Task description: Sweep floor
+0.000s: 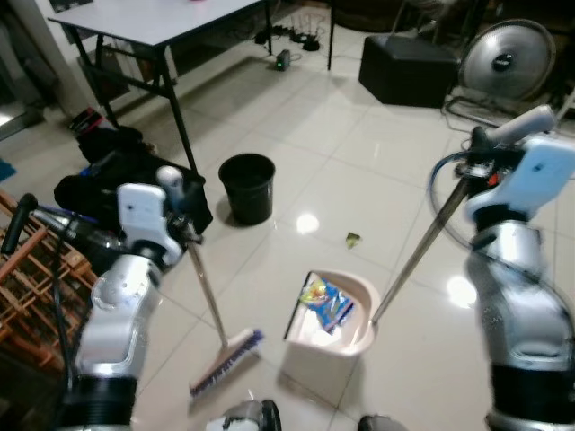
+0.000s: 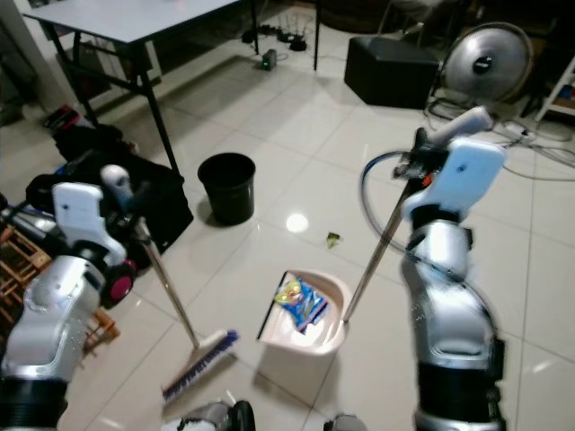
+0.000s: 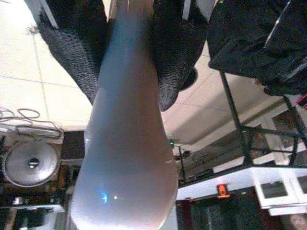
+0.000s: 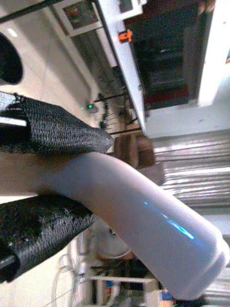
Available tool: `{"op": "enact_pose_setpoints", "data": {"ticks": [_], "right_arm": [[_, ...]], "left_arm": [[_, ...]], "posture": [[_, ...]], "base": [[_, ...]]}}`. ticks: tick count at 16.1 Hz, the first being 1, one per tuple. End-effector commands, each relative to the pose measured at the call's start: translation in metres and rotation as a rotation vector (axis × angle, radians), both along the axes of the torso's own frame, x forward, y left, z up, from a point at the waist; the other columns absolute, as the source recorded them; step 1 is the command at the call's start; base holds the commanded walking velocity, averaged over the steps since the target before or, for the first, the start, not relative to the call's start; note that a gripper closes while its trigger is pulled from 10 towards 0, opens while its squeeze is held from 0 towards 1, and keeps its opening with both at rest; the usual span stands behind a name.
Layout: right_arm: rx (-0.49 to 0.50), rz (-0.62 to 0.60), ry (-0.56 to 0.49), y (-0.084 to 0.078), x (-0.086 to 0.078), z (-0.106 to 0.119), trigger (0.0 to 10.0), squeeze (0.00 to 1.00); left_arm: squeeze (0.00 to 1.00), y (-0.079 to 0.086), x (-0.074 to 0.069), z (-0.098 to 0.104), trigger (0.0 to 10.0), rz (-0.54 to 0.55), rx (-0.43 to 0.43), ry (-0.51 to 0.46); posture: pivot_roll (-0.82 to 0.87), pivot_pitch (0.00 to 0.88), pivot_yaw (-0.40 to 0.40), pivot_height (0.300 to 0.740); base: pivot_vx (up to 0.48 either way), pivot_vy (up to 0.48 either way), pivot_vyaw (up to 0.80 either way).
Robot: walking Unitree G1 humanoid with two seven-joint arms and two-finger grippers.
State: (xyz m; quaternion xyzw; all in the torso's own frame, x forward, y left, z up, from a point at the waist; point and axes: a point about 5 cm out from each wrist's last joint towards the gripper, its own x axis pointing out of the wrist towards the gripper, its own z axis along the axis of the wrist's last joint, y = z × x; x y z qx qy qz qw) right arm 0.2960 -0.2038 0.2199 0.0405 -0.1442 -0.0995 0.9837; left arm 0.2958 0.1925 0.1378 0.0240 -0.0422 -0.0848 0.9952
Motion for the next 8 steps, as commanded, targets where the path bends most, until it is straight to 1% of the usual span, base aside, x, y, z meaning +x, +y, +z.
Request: {"op": "enact_pose_setpoints", "data": {"ticks": [1,2,3,4,6,8], "right_arm": [[-0.018,0.018,-0.074,0.000,-0.005,0.029,10.0,0.00],[-0.021,0.026,-0.074,-0.001,-0.005,0.034,10.0,0.00],[-0.017,0.031,-0.077,-0.001,-0.006,0.038,10.0,0.00],[-0.007,0.034,-0.083,-0.001,-0.007,0.042,10.0,0.00],[0.024,0.021,-0.095,-0.004,-0.007,0.048,10.0,0.00],[0.043,0.015,-0.083,-0.007,-0.008,0.051,10.0,0.00]], "left_arm": [[0.00,-0.007,-0.002,0.012,10.0,-0.018,0.028,-0.052],[0.00,-0.012,-0.002,0.014,10.0,-0.034,0.026,-0.058],[0.00,-0.016,-0.003,0.016,10.0,-0.044,0.045,-0.064],[0.00,-0.019,-0.002,0.019,10.0,-0.049,0.050,-0.074],[0.00,-0.019,0.000,0.022,10.0,-0.039,0.057,-0.074],[0.00,-0.018,-0.001,0.024,10.0,-0.044,0.069,-0.070]], "posture": [[-0.04,0.000,0.046,0.740],[-0.04,0.000,0.048,0.740],[-0.04,0.000,0.048,0.740],[-0.03,0.000,0.048,0.740],[-0.03,0.000,0.062,0.740],[-0.02,0.000,0.070,0.740]], "base": [[0.000,0.000,0.00],[0.000,0.000,0.00],[0.000,0.000,0.00],[0.240,0.000,0.00],[0.277,0.000,0.00],[0.289,0.000,0.00]]}}
